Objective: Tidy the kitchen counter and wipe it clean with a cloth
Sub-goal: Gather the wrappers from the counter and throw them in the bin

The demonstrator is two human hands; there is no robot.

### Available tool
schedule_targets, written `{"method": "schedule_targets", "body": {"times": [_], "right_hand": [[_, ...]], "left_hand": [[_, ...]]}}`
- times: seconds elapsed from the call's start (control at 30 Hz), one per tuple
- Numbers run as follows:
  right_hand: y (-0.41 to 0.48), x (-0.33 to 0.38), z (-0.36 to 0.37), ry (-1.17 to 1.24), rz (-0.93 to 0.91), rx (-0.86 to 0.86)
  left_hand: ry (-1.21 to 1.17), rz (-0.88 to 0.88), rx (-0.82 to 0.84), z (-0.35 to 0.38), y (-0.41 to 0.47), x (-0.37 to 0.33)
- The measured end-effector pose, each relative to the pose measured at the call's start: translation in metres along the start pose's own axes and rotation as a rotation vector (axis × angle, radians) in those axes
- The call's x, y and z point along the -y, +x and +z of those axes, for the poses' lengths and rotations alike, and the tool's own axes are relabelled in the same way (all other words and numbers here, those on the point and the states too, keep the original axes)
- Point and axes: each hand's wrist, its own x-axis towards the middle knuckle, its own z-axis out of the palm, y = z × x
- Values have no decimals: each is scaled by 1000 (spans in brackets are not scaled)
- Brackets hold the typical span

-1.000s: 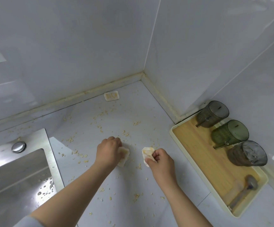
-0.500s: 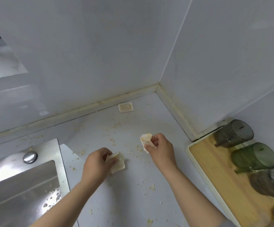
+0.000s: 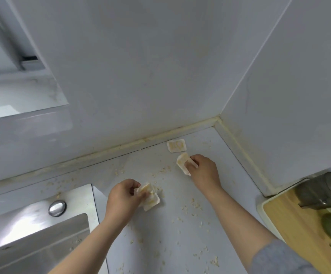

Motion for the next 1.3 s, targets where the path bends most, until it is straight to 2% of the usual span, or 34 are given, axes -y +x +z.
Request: {"method": "schedule_targets", "body": {"times": [0.3,0.7,1.0,1.3], "right_hand": [[54,24,18,-63,-31,4],[78,19,29,-94,62,-29],[92,18,30,-275,-24,82],[99,18,30,-165,24,62]], "left_hand": [[-16,-48,-5,2,17,11],[-49,-38,-53,6,11,6],[-29,-32,-55,7,12,5],[-46,-34,-56,7,13,6]]}}
